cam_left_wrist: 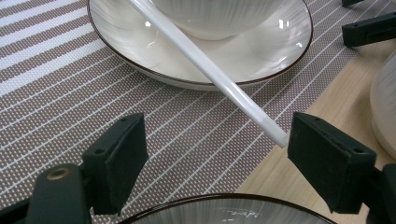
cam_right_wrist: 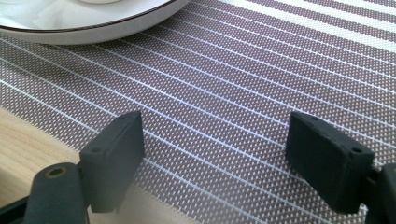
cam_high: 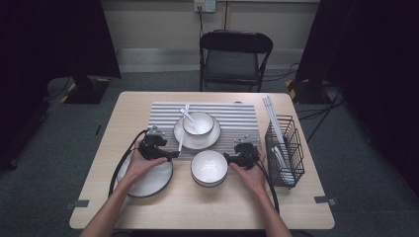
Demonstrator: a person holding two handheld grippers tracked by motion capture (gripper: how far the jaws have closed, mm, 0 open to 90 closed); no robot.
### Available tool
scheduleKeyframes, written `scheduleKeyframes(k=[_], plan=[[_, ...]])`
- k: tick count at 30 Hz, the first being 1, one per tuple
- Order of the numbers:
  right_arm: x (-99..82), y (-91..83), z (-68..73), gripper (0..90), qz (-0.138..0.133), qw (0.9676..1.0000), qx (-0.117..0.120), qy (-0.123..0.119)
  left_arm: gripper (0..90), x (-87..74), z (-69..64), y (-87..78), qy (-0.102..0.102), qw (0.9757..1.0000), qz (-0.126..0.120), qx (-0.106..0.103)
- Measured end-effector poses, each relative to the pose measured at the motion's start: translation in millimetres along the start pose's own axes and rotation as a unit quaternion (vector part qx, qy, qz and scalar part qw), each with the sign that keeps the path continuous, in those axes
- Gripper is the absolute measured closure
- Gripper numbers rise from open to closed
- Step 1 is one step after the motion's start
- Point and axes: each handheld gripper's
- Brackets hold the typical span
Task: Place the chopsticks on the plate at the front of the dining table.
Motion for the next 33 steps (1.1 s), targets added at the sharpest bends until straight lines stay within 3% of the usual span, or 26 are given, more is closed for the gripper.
scheduleKeyframes(k=[11,21,23,29,32,33], plan=[[0.0,0.0,0.0,19.0,0.000,1.0000,0.000,0.000,20.3,0.8,2.6,-0.1,0.009,1.0000,0.001,0.000],[-0.1,0.0,0.1,19.0,0.000,1.0000,0.000,0.000,21.6,0.9,6.5,-7.5,-0.007,0.9998,-0.016,0.008],[0.0,0.0,0.0,19.0,0.000,1.0000,0.000,0.000,23.2,0.2,7.8,-5.9,-0.011,0.9997,-0.010,0.019],[0.0,0.0,0.0,19.0,0.000,1.0000,0.000,0.000,23.8,-0.6,5.6,0.9,-0.011,0.9998,0.000,0.019],[0.0,0.0,0.1,19.0,0.000,1.0000,0.000,0.000,24.3,1.7,3.9,1.8,0.005,0.9998,0.003,0.021],[0.0,0.0,0.0,19.0,0.000,1.0000,0.000,0.000,24.3,1.5,2.7,2.4,-0.002,0.9998,-0.002,0.019]])
Point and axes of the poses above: each handheld gripper's, and its own axes: y roughly forward along the jaws, x roughly out of its top, z roughly to its left, and after that the axes turned 10 degrees about -x, right-handed
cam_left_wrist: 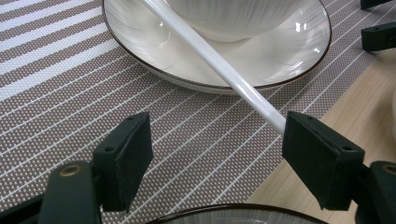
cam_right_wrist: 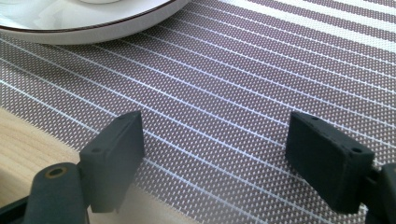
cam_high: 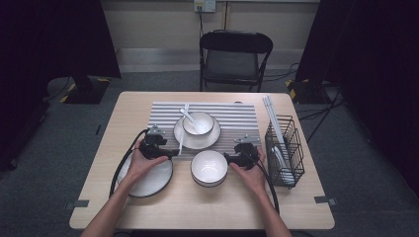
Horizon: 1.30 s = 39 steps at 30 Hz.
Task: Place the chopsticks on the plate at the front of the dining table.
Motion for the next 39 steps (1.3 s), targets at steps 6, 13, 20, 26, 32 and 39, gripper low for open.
scheduleKeyframes(k=[6,13,20,26,32,39], plan=[[0.0,0.0,0.0,19.0,0.000,1.0000,0.000,0.000,24.2,0.2,0.0,0.2,-0.001,1.0000,-0.002,0.002],[0.0,0.0,0.0,19.0,0.000,1.0000,0.000,0.000,23.5,-0.2,0.3,-0.5,0.001,1.0000,-0.003,-0.003],[0.0,0.1,-0.1,19.0,0.000,1.0000,0.001,0.000,22.8,0.6,1.3,-5.3,0.008,1.0000,0.001,0.000],[0.1,0.1,-0.1,19.0,0.000,1.0000,0.001,0.001,21.7,0.9,0.6,-10.1,0.004,0.9999,-0.013,0.000],[0.0,0.1,-0.1,19.0,0.000,1.0000,0.001,0.001,20.7,1.1,2.6,-16.3,0.005,0.9998,-0.021,-0.002],[0.0,0.1,-0.1,19.0,0.000,1.0000,0.001,0.001,17.5,1.5,2.8,-23.5,0.012,0.9991,-0.039,-0.005]])
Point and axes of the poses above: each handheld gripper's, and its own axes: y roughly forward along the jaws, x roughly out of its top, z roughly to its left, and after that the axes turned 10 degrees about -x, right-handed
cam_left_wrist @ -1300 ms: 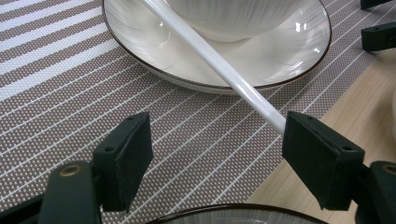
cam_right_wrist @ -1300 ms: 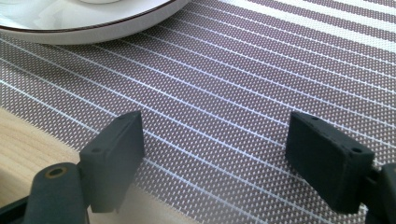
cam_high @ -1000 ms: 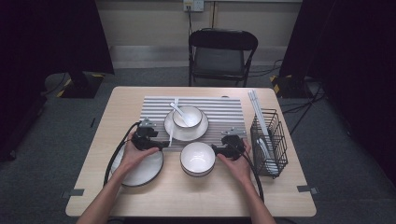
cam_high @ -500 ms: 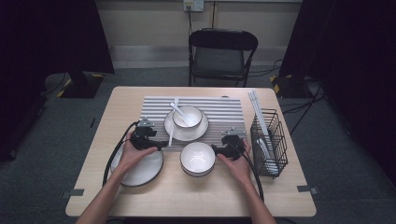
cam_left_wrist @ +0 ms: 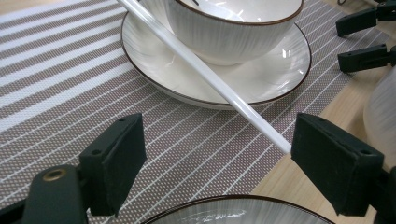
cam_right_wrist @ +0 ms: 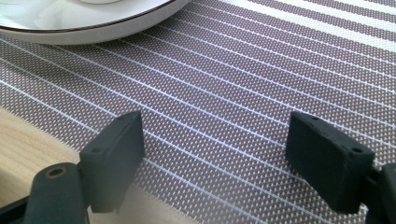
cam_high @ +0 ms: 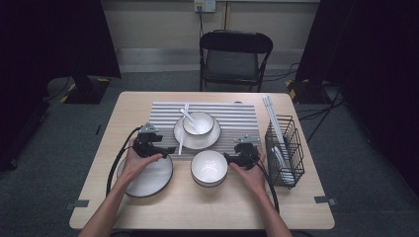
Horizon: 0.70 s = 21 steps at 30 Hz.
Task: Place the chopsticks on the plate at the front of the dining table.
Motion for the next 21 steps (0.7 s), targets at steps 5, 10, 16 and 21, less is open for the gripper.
scheduleKeyframes(k=[5,10,16,21], plan=[[0.0,0.0,0.0,19.0,0.000,1.0000,0.000,0.000,16.3,-0.7,1.3,-7.5,0.008,0.9997,-0.015,-0.016],[0.0,0.0,0.0,19.0,0.000,1.0000,0.000,-0.001,16.1,-3.8,3.1,-16.3,0.024,0.9995,-0.020,-0.007],[0.0,0.0,0.1,19.0,0.000,1.0000,0.000,-0.001,16.6,-5.6,6.2,-31.0,0.017,0.9994,-0.031,0.005],[0.0,0.0,0.0,19.0,0.000,1.0000,0.000,-0.001,16.5,-7.1,4.0,-39.8,0.009,0.9992,-0.038,0.009]])
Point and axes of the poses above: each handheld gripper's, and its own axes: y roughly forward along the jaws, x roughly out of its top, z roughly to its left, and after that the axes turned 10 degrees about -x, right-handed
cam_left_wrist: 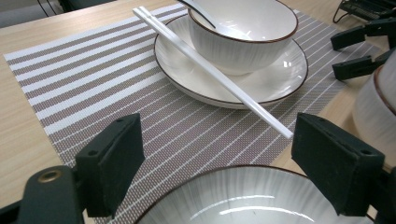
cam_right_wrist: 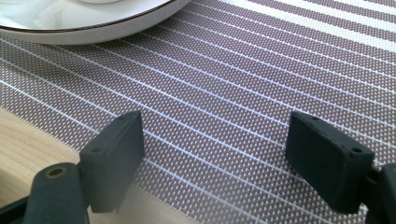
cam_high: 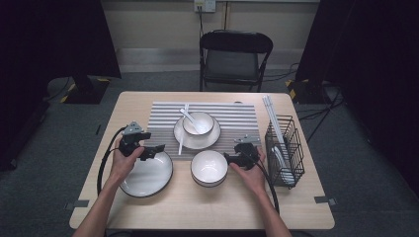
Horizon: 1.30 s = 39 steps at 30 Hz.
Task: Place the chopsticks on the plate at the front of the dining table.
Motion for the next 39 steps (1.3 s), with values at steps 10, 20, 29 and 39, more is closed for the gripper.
scheduleKeyframes(k=[10,20,29,39], plan=[[-0.1,0.0,0.1,19.0,0.000,1.0000,0.000,-0.001,16.5,-2.4,3.6,-25.2,-0.003,0.9998,-0.007,0.018],[-0.1,-0.1,0.2,19.0,-0.001,1.0000,-0.001,-0.001,17.0,-15.8,24.9,-48.1,-0.022,0.9985,-0.013,0.048],[-0.1,-0.1,0.2,19.0,0.000,1.0000,-0.001,-0.001,18.0,-32.1,43.6,-67.4,-0.053,0.9951,-0.021,0.081],[-0.1,-0.1,0.2,19.0,-0.001,1.0000,-0.001,-0.001,18.0,-52.4,61.1,-76.1,-0.090,0.9891,-0.020,0.115]])
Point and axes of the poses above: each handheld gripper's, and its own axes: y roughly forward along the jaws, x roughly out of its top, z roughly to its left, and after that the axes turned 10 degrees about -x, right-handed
